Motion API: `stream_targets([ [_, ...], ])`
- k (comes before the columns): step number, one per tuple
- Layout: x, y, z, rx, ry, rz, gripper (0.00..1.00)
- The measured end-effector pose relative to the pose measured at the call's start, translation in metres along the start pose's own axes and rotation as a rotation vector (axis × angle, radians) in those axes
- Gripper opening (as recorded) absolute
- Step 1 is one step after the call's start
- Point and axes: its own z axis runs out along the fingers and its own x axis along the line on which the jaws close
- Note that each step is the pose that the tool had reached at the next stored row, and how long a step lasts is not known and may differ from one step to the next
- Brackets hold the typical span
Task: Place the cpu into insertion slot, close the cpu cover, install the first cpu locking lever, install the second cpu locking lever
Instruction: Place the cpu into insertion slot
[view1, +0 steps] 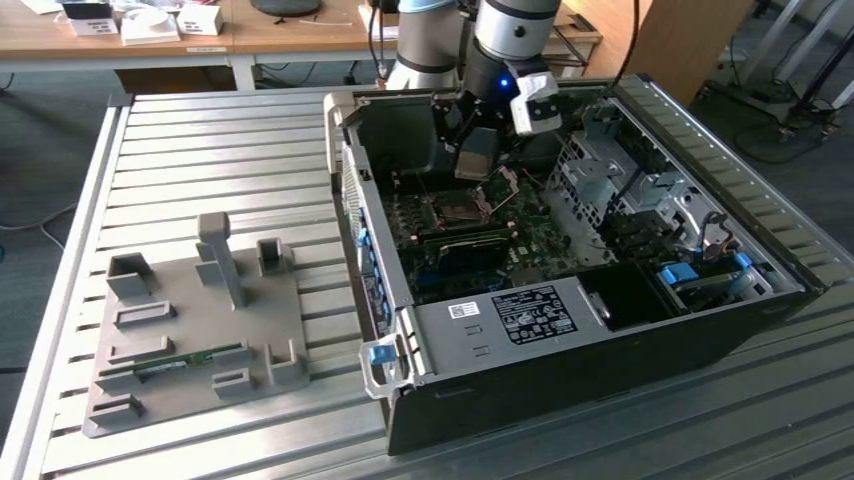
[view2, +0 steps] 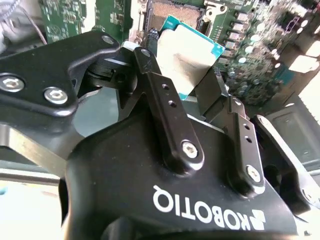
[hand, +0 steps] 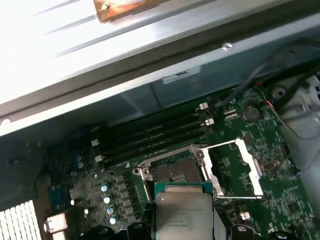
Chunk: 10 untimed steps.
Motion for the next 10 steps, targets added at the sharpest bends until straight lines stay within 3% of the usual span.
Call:
stream_targets([
  [4, 0.0, 0.0, 0.0003, -0.0012, -0.0054, 0.062, 0.54],
  [10, 0.0, 0.0, 0.0003, -0.0013, -0.0056, 0.063, 0.54],
])
